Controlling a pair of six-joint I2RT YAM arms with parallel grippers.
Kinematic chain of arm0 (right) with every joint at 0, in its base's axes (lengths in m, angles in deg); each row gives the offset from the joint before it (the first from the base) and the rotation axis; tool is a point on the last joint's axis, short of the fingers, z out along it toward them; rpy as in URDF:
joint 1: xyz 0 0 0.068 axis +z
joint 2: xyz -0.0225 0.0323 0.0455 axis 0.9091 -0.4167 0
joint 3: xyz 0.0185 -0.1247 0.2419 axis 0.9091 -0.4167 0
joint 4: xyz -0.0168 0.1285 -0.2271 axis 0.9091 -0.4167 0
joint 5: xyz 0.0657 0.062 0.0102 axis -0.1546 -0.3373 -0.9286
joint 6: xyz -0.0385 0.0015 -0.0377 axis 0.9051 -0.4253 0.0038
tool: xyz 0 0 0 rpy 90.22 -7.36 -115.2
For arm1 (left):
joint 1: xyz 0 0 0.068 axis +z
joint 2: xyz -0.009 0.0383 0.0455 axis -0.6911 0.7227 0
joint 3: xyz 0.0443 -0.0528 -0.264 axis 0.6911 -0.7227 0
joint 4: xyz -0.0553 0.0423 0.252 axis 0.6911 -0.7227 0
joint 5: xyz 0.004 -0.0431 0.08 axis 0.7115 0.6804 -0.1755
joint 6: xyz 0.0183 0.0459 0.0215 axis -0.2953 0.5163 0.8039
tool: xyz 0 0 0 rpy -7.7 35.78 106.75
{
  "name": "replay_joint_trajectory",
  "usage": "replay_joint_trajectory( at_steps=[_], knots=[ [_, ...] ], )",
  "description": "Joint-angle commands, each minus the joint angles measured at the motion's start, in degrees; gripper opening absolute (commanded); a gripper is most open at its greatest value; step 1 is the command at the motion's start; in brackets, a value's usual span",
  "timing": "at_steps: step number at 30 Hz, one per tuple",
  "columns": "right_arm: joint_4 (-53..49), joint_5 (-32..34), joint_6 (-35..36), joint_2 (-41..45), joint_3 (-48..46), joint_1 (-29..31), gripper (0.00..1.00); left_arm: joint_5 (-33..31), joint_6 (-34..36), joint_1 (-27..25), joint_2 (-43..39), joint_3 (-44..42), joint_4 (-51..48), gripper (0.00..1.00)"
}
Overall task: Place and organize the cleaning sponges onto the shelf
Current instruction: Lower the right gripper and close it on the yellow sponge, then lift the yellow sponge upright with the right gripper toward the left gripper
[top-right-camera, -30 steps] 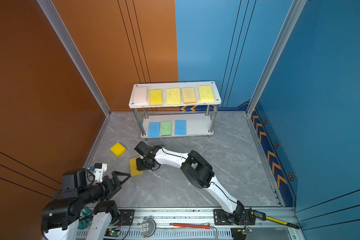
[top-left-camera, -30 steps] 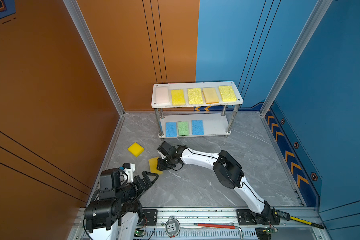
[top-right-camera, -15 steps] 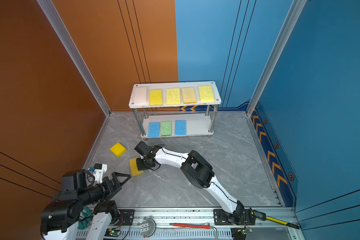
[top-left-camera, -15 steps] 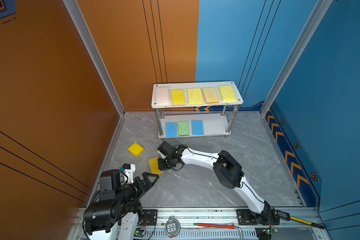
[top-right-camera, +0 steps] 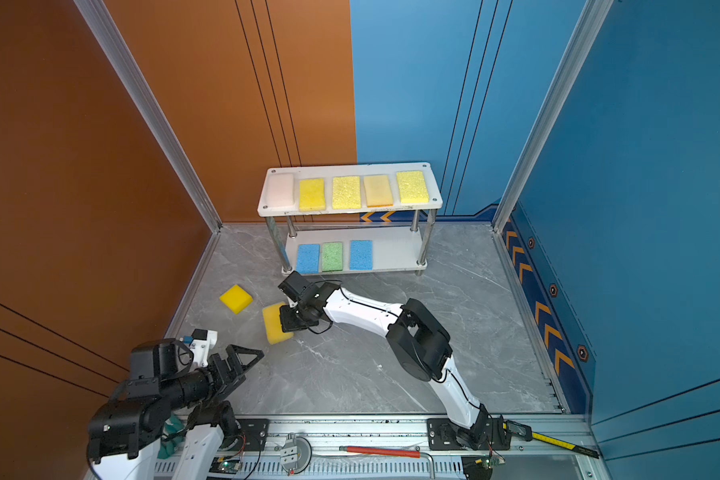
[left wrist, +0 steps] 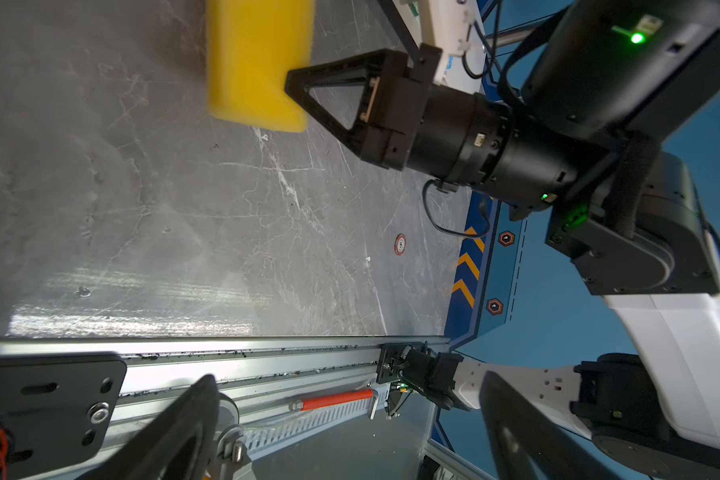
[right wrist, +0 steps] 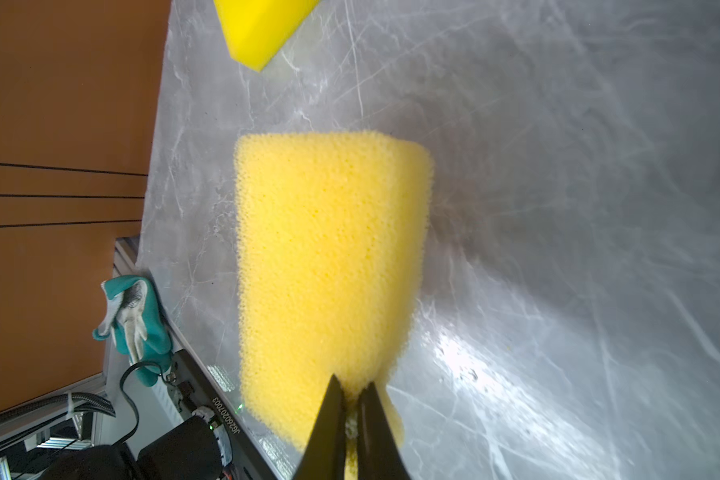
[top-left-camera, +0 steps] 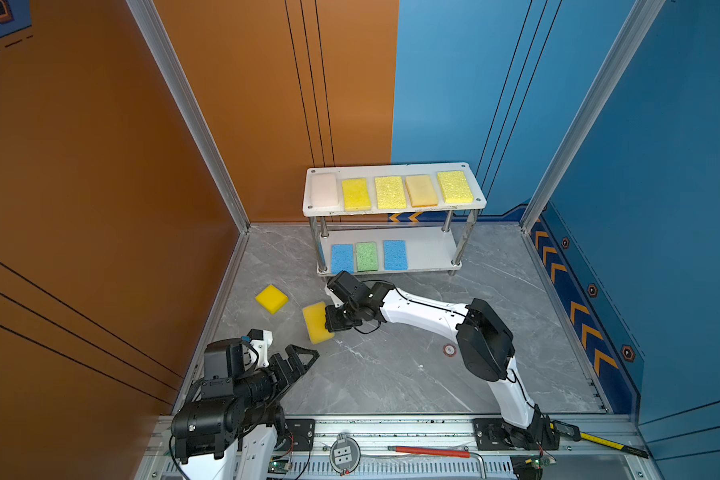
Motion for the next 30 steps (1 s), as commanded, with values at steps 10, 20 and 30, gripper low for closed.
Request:
replay_joint_trajectory(
  at_steps=[10, 20, 30],
  knots=[
    [1.01, -1.73, -1.57, 26.42, -26.49, -11.88, 0.08, 7.11, -13.21, -0.3, -1.6, -11.51, 16.93, 0.98],
    [-4.24, -18.36, 1.63, 38.64, -32.61, -18.86, 0.09, 8.08, -21.4, -5.06, 1.02, -15.91, 32.29, 0.98],
    [-7.51, -22.84, 2.5, 36.78, -25.58, -12.22, 0.1, 1.29, -25.85, -18.38, 8.73, -15.52, 46.76, 0.98]
  ],
)
